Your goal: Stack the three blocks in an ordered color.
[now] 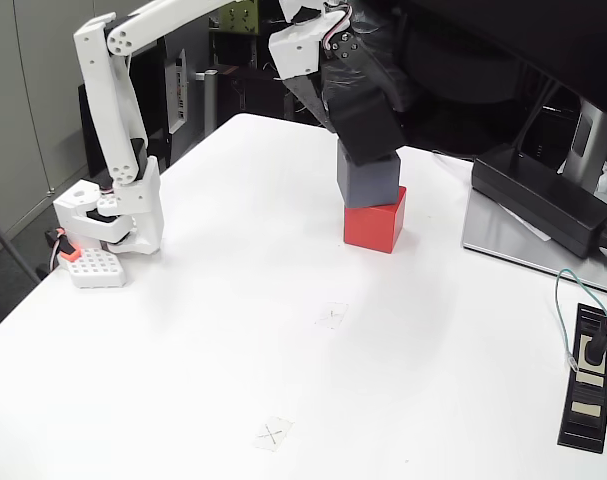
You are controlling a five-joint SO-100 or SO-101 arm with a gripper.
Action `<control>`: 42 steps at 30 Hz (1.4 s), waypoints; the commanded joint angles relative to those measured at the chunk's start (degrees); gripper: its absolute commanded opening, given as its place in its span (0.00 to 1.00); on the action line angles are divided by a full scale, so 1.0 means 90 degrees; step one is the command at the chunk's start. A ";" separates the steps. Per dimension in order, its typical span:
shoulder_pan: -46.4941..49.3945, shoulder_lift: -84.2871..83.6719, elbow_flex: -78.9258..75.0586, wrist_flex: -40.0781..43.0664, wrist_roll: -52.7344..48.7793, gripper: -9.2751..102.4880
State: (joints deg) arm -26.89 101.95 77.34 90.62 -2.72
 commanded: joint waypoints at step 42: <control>-0.0508 0.0020 -0.0254 0.0010 0.0000 0.27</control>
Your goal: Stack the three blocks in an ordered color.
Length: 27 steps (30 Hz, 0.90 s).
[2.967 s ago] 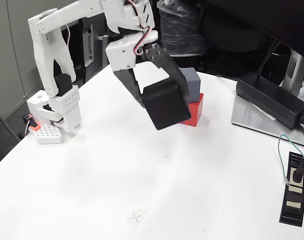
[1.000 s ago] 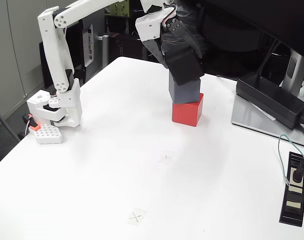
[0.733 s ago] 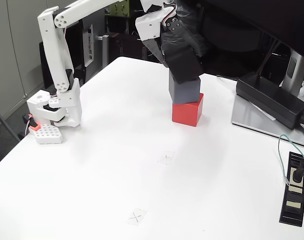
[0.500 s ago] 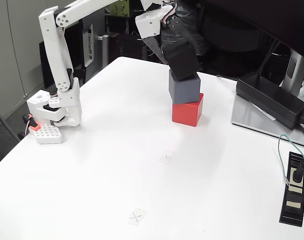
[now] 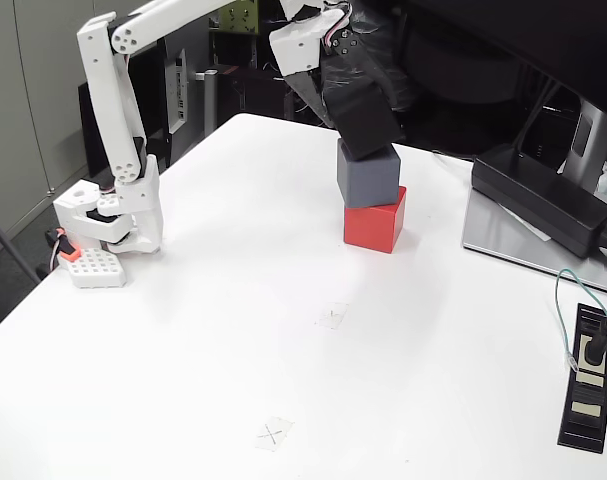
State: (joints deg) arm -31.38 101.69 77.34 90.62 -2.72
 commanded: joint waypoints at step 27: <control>0.0088 0.0518 -0.0254 0.0010 0.0000 0.39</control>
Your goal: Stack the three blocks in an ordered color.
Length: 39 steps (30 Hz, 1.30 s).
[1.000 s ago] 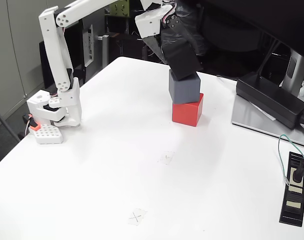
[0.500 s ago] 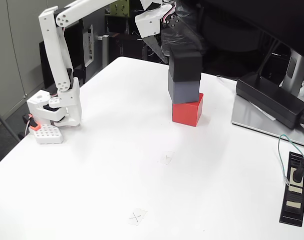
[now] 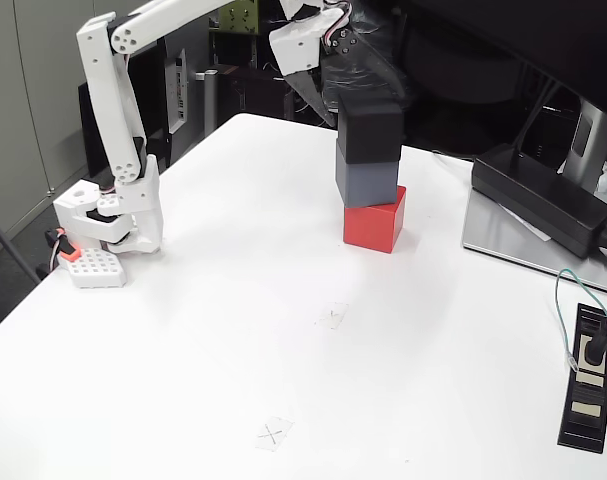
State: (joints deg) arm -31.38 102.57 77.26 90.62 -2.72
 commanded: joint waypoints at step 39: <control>0.3506 0.6904 0.3428 -0.1328 -0.0410 0.10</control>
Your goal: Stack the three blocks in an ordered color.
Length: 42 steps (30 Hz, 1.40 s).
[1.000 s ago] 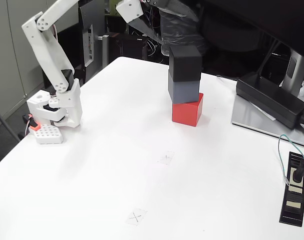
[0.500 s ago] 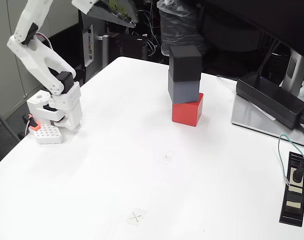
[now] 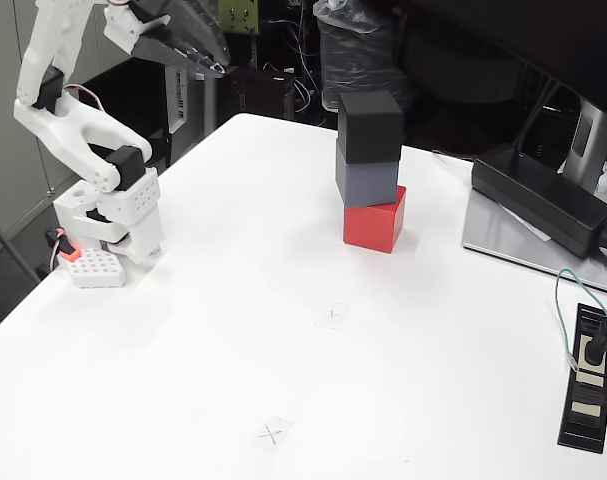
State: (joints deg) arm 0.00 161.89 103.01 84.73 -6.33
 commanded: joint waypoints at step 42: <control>0.0059 0.3271 0.8203 -0.5557 -0.0029 0.07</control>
State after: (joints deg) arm 0.44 190.81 177.10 34.98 -6.33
